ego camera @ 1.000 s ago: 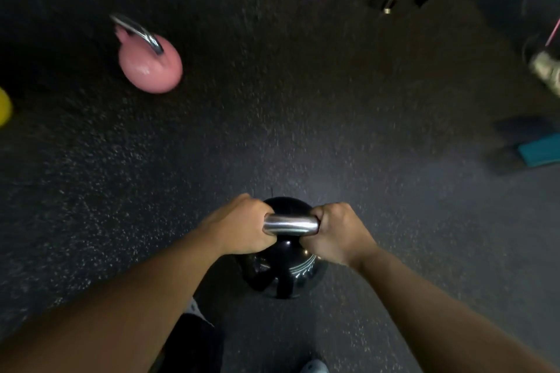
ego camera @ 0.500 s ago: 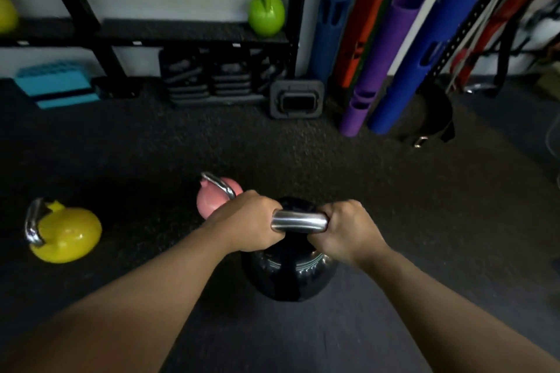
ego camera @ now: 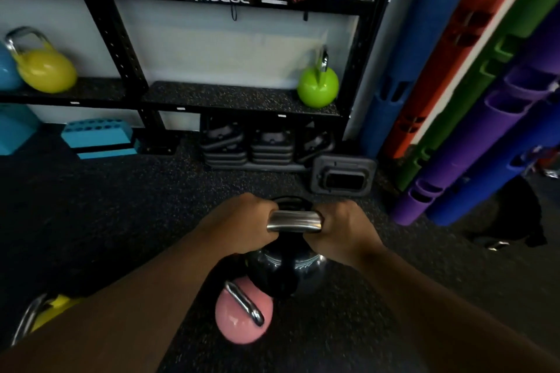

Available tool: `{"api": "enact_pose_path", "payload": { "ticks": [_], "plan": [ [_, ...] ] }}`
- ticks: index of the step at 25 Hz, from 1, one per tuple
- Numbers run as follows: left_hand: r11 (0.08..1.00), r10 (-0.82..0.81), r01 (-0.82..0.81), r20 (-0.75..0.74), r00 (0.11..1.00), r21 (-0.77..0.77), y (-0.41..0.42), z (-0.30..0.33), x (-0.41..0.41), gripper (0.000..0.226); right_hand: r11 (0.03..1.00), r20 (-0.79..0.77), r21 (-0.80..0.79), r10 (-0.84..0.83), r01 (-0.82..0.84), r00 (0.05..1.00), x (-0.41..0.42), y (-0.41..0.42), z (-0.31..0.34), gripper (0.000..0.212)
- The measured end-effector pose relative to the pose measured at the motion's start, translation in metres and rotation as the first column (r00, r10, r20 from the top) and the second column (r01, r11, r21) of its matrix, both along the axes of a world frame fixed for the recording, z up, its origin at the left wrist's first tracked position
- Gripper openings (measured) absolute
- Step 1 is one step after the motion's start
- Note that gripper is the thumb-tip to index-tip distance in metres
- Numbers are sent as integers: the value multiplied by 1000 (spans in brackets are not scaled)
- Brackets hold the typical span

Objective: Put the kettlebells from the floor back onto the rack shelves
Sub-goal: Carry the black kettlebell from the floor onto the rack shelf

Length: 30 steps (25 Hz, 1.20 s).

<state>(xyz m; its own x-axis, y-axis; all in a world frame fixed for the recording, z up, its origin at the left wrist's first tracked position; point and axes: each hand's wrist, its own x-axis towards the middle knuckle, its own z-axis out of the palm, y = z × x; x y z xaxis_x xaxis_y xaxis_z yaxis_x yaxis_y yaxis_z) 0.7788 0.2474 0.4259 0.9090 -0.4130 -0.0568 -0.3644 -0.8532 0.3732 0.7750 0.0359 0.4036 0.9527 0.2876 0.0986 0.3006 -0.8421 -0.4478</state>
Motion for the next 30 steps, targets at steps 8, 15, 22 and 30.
{"api": "enact_pose_path", "payload": {
  "ticks": [8, 15, 22, 30],
  "plan": [
    [998, 2, 0, -23, 1000, 59, 68, -1, 216, 18, 998, 11, -37, -40, 41, 999, 214, 71, -2, 18],
    [978, -28, 24, 16, 999, 208, 71, -5, 389, 14, 994, 70, 86, -72, 66, 995, 383, 78, -25, 17],
    [980, 59, -65, 39, 998, 186, 57, -33, 539, 20, 988, 26, 139, -67, 63, 997, 543, 67, -53, 15],
    [994, 27, -43, 152, 988, 102, 75, -82, 712, 24, 986, 180, 153, -90, 63, 979, 703, 96, -70, 18]
  ]
}}
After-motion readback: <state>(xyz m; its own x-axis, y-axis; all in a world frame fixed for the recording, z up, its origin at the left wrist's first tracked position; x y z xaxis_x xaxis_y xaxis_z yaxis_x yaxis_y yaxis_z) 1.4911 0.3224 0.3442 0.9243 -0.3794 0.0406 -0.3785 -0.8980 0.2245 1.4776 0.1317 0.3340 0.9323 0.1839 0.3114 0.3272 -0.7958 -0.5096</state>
